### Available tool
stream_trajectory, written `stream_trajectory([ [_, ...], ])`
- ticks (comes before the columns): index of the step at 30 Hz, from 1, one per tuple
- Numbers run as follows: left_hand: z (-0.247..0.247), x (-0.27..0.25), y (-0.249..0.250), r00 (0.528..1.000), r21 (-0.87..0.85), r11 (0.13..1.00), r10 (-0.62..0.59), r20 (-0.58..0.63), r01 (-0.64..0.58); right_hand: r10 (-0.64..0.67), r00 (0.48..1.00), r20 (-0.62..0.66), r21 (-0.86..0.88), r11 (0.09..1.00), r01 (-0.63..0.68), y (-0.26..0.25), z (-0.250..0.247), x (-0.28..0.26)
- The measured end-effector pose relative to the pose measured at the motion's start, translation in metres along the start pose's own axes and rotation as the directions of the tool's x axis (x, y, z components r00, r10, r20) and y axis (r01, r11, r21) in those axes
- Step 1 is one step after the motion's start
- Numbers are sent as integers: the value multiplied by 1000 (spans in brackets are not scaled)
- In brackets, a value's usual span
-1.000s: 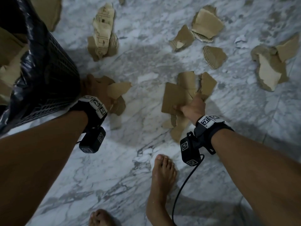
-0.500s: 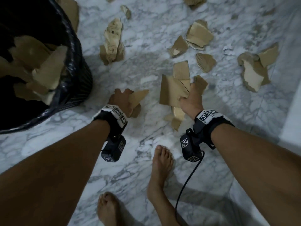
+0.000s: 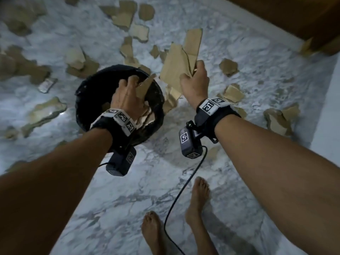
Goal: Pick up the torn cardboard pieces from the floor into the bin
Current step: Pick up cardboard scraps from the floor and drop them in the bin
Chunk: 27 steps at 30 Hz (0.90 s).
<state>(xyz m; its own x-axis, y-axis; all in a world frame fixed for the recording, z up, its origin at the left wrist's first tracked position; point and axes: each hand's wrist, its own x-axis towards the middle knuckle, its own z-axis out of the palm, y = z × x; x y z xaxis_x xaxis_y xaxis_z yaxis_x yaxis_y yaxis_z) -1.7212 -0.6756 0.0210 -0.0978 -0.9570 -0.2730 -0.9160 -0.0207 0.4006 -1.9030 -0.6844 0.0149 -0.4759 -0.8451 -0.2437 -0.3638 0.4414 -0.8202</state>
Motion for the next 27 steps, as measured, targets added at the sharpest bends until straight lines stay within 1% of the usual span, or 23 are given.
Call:
stream_trajectory([
  [3,-24,1,-39,993,9,994,-108,-51,108,-18,995,97,-18,1000,20,-25,39,-22],
  [5,-28,1,-63,983,6,986,-164,-84,165,7,989,146,-71,997,3,-28,64,-37],
  [9,-22,-2,-86,969,-7,972,-233,-84,234,113,966,234,-96,991,-93,-12,104,-59],
  [12,-12,-9,-89,969,-3,970,-243,-48,243,181,927,329,-135,980,-143,9,109,-71],
  [15,-1,-21,-85,977,43,977,-211,14,210,220,920,324,-185,969,-166,34,82,-79],
  [18,14,-33,-63,979,62,981,-190,76,185,251,925,286,-281,945,-170,62,32,-81],
  [20,27,-38,-40,982,77,985,-161,96,154,269,932,243,-350,920,-174,80,-6,-75],
  [23,49,-40,5,985,88,993,-89,146,77,325,931,168,-417,879,-231,107,-66,-62],
  [26,79,-42,51,974,63,998,-10,225,-5,349,930,119,-465,847,-258,142,-119,-43],
  [27,93,-43,64,969,56,998,1,248,-15,348,930,117,-470,844,-257,154,-132,-37],
])
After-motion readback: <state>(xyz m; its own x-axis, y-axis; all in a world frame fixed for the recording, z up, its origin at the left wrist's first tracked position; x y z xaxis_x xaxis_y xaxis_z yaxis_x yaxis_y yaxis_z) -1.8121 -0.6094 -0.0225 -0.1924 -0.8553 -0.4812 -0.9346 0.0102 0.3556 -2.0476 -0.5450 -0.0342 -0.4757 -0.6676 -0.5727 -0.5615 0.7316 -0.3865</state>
